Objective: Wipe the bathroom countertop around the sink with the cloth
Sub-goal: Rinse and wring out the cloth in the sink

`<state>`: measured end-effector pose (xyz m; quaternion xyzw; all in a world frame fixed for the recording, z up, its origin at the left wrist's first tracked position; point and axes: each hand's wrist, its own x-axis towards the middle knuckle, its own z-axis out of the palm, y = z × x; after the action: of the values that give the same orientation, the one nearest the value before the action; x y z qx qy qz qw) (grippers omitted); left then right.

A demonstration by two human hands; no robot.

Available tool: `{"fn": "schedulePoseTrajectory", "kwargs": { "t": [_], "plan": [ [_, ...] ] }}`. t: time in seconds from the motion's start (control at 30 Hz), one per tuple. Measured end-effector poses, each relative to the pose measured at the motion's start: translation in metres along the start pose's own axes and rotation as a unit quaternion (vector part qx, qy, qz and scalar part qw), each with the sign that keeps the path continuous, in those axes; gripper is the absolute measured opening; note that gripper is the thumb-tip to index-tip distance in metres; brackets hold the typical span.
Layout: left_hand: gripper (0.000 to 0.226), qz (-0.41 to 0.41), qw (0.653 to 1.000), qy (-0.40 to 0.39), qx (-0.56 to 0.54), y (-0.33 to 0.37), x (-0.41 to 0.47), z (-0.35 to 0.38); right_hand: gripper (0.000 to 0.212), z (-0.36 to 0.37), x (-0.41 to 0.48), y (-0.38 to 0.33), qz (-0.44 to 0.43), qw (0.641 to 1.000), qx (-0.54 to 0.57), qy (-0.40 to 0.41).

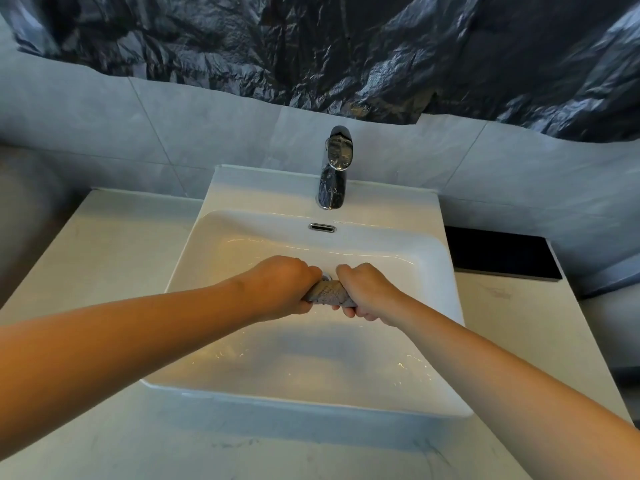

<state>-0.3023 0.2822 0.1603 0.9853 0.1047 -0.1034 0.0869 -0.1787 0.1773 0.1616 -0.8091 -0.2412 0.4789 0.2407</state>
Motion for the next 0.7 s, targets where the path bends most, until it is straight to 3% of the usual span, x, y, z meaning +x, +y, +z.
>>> {"fn": "schedulePoseTrajectory", "kwargs": {
  "t": [0.27, 0.4, 0.57, 0.63, 0.7],
  "plan": [
    [0.027, 0.049, 0.998, -0.010, 0.023, 0.011, -0.013, -0.005, 0.051, 0.002, -0.012, 0.017, 0.001, 0.998, 0.051, -0.035],
    [0.022, 0.082, 0.993, 0.043, 0.069, 0.010, -0.016, -0.001, 0.041, 0.007, -0.018, 0.024, 0.069, 0.988, 0.118, -0.076],
    [0.028, 0.074, 0.991, 0.056, 0.093, 0.014, -0.010, -0.009, 0.028, -0.001, -0.021, 0.028, 0.177, 0.907, 0.276, -0.265],
    [0.027, 0.063, 0.992, 0.070, 0.078, 0.019, -0.007, -0.007, 0.028, -0.009, -0.020, 0.031, 0.160, 0.915, 0.266, -0.257],
    [0.028, 0.015, 0.995, 0.069, 0.068, 0.028, -0.007, -0.006, 0.033, -0.017, -0.021, 0.032, 0.075, 0.963, 0.202, -0.165]
  ]
}}
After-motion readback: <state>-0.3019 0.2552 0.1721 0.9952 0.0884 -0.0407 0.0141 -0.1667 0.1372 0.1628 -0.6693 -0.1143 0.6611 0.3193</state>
